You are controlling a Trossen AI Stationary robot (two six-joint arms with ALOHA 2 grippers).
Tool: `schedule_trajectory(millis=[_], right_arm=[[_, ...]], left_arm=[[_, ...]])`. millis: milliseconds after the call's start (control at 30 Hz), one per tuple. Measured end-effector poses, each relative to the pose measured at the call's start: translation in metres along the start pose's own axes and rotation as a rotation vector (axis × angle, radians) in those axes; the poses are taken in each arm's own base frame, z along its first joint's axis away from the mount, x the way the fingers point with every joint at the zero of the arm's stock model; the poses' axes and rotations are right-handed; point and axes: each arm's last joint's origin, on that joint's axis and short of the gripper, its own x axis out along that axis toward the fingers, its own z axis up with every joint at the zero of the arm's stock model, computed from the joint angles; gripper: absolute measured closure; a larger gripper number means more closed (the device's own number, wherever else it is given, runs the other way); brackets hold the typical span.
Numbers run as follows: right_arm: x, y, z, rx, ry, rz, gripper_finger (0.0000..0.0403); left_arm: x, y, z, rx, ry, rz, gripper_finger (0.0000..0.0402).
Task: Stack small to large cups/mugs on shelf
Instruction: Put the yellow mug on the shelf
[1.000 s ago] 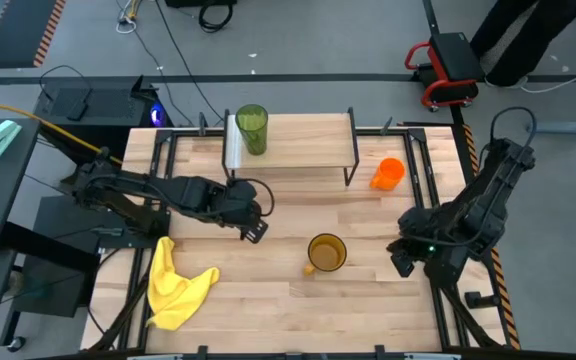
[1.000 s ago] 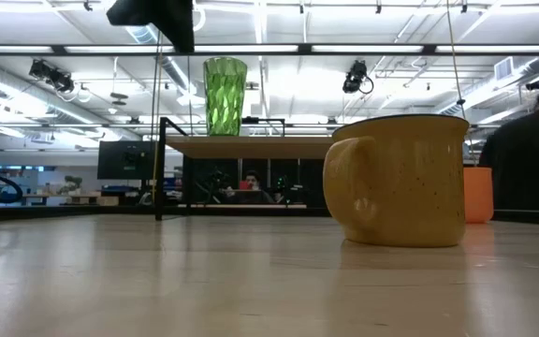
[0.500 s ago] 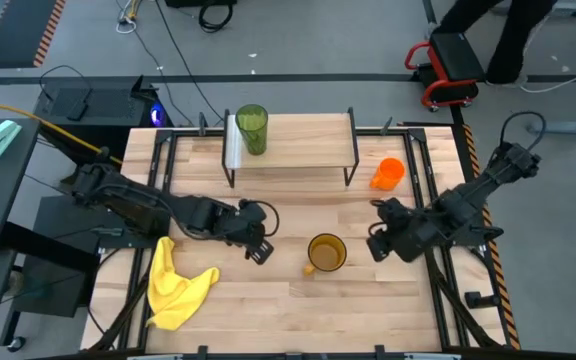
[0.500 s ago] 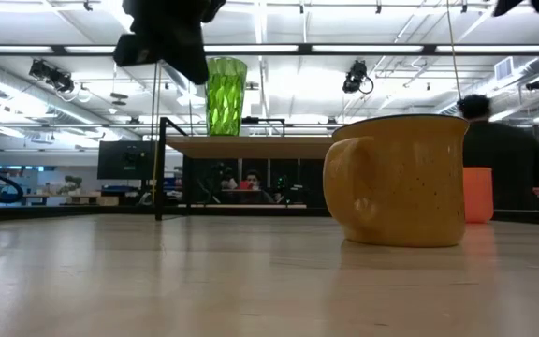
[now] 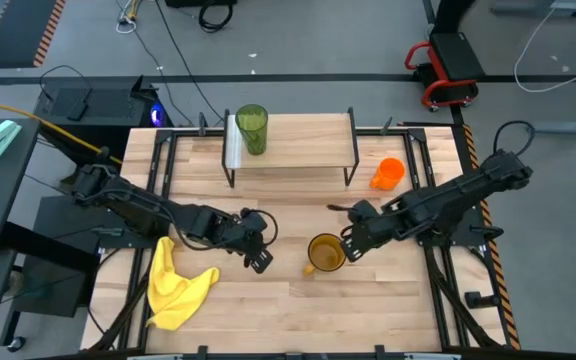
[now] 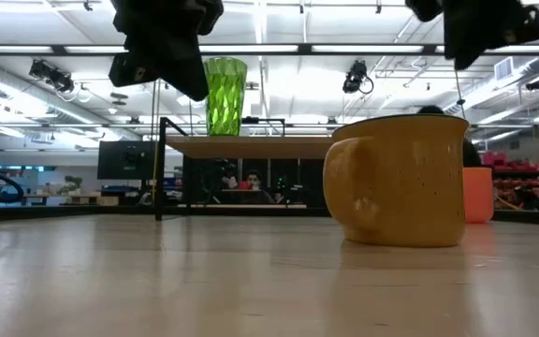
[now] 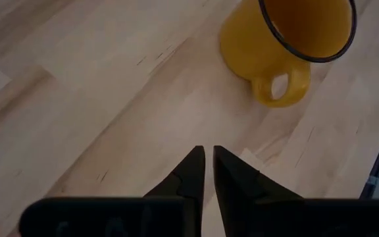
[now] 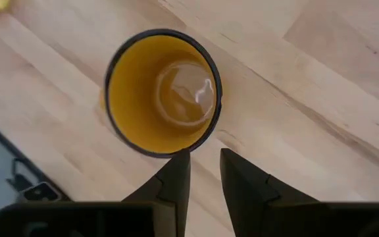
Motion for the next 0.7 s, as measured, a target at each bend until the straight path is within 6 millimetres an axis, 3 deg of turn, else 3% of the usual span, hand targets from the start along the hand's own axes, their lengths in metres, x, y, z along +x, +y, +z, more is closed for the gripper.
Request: schedule_trajectory(millis=[333,700], right_arm=[[0.035,0.008,0.019,-0.060,0.043,-0.067,0.0303],[0.052,0.010,0.033,-0.092,0.041,-0.091,0.0299]], left_arm=[[0.002,0.000,-0.001,0.039,0.022,-0.025,0.0356],[0.002,0.000,-0.001,0.040,0.022,-0.024,0.0354]])
